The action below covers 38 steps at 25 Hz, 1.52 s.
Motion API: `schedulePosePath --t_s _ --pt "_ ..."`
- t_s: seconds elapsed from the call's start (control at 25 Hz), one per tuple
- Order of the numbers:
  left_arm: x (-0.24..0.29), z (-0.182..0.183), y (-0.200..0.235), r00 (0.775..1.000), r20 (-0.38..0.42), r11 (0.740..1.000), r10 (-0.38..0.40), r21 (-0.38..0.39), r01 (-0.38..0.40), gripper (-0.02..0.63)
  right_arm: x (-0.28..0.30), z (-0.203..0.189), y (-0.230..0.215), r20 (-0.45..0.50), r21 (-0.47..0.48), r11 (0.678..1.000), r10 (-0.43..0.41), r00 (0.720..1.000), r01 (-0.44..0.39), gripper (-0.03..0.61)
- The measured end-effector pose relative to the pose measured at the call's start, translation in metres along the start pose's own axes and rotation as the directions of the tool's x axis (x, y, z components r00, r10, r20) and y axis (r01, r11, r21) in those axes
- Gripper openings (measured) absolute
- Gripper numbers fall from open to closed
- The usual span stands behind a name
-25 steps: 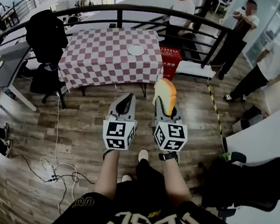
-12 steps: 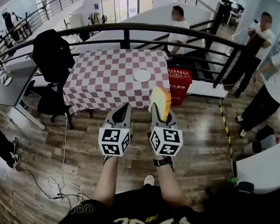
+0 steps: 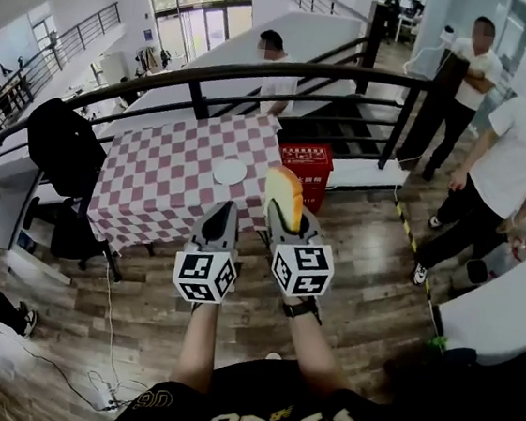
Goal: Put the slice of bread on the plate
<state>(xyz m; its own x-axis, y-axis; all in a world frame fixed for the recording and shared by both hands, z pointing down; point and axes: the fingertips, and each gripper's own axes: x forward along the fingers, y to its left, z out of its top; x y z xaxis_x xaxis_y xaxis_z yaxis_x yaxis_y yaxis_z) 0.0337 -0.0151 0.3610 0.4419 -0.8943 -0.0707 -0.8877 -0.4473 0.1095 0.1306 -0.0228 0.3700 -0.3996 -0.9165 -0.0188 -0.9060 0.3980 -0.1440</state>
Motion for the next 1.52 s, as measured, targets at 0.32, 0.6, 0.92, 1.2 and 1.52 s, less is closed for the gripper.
schedulePosePath --t_s 0.32,0.6,0.92,1.2,1.52 --pt "0.041 -0.002 0.005 0.999 0.034 0.999 0.032 -0.022 -0.031 0.017 0.017 0.001 -0.038 0.03 0.005 1.0 -0.026 0.999 0.026 0.098" --pt "0.065 -0.023 0.015 0.999 0.004 0.999 0.035 -0.03 -0.035 0.017 0.034 -0.019 -0.044 0.006 0.04 0.999 0.021 1.0 -0.021 0.098" --pt "0.128 -0.046 0.063 0.999 -0.033 0.998 -0.014 -0.057 0.012 0.017 0.107 -0.039 -0.062 -0.027 0.065 0.998 0.004 1.0 -0.002 0.098" --pt "0.194 -0.015 0.153 0.999 0.003 0.999 -0.036 -0.027 0.036 0.017 0.213 -0.024 -0.049 -0.021 0.031 0.999 -0.024 0.999 0.025 0.097" --pt "0.24 -0.006 0.274 1.0 -0.001 1.0 -0.006 -0.016 0.006 0.017 0.338 -0.03 -0.025 -0.01 0.088 0.996 0.002 1.0 -0.001 0.097"
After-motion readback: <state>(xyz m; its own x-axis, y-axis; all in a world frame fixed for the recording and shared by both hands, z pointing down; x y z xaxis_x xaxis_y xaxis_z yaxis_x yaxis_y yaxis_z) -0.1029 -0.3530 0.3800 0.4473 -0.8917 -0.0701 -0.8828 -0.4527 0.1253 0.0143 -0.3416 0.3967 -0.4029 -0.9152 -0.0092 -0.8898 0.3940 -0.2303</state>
